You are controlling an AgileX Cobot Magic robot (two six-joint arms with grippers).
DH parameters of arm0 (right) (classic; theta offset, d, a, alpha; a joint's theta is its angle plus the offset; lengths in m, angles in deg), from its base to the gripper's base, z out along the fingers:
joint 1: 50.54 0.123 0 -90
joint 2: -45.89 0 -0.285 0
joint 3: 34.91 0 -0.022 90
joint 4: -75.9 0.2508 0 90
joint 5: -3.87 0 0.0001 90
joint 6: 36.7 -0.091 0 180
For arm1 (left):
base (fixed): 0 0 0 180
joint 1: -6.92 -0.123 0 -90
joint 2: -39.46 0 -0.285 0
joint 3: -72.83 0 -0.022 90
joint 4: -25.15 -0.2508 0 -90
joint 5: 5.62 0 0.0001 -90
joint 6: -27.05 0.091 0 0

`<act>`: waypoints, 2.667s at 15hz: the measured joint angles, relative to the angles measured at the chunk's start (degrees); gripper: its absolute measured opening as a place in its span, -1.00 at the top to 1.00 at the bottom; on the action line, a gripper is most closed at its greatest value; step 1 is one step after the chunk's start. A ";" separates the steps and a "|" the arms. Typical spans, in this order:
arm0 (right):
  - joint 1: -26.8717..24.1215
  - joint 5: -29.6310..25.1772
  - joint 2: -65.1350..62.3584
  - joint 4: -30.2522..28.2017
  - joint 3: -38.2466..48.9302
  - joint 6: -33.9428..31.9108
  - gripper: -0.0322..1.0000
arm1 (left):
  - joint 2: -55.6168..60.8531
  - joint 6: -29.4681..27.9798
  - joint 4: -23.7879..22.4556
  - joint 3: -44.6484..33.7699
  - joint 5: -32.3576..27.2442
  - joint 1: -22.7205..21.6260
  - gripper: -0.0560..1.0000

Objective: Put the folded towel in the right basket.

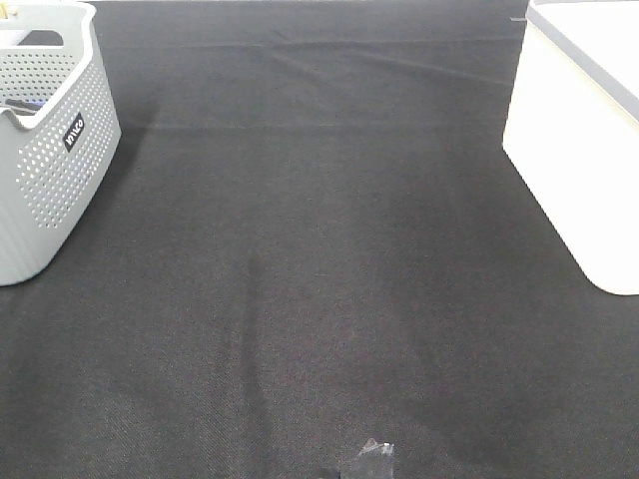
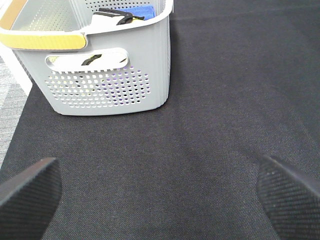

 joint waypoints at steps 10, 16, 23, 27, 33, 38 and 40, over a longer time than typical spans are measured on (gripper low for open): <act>0.00 1.60 -53.86 3.21 42.86 -0.80 -0.94 | 0.00 0.00 0.00 0.00 0.00 0.00 -0.98; 7.68 2.18 -62.28 -0.57 50.42 -3.50 -0.92 | 0.00 -0.46 -0.57 0.00 0.00 0.00 -0.98; 7.96 4.93 -77.12 -5.21 56.15 -5.73 -0.92 | 0.00 -0.46 -0.63 0.00 0.00 0.00 -0.98; 7.96 4.93 -77.12 -7.56 56.21 -8.42 -0.92 | 0.00 -0.46 -0.63 0.00 0.00 0.00 -0.98; 7.96 4.93 -77.12 -7.56 56.21 -8.59 -0.92 | 0.00 -0.46 -0.63 0.00 0.00 0.00 -0.98; 7.96 4.93 -77.12 -7.56 56.21 -8.59 -0.92 | 0.00 -0.46 -0.63 0.00 0.00 0.00 -0.98; 7.96 4.93 -77.12 -7.56 56.21 -8.59 -0.92 | 0.00 -0.46 -0.63 0.00 0.00 0.00 -0.98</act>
